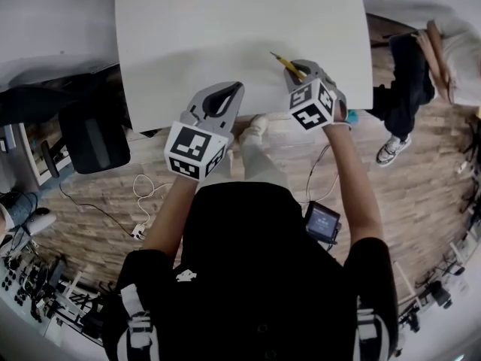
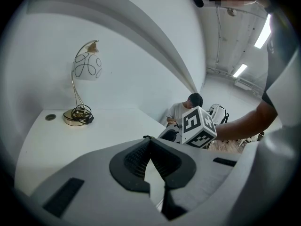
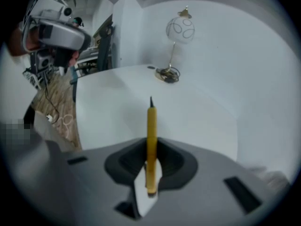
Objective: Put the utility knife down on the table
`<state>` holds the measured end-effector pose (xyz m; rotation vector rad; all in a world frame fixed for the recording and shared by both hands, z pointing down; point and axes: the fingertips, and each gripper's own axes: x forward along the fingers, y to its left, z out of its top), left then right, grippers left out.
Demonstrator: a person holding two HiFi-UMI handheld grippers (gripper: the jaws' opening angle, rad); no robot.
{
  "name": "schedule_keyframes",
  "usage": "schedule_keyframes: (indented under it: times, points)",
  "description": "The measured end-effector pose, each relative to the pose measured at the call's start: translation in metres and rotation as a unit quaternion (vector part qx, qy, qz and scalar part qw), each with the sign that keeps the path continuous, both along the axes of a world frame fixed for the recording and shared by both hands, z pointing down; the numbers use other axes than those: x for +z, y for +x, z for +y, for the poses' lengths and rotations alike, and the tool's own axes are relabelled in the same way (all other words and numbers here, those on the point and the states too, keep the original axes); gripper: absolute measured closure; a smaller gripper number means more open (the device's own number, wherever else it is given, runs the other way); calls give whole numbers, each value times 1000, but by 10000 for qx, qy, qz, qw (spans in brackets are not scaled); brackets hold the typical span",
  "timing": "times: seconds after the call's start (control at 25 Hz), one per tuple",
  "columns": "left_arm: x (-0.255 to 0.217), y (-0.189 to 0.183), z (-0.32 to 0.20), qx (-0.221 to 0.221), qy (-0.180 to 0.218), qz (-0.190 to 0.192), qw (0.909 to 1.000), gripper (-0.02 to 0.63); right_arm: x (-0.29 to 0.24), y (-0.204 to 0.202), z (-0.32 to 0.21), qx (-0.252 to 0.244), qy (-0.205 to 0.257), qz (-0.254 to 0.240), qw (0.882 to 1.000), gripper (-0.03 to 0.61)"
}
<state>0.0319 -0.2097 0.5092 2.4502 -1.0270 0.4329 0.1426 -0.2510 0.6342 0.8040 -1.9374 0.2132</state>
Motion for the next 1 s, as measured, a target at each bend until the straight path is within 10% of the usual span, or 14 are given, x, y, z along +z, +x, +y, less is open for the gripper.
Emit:
schedule_keyframes:
  times: [1.0]
  points:
    - [20,-3,12,-84,-235,-28,9997,595,41,8,-6,-336,45,757,9966,499]
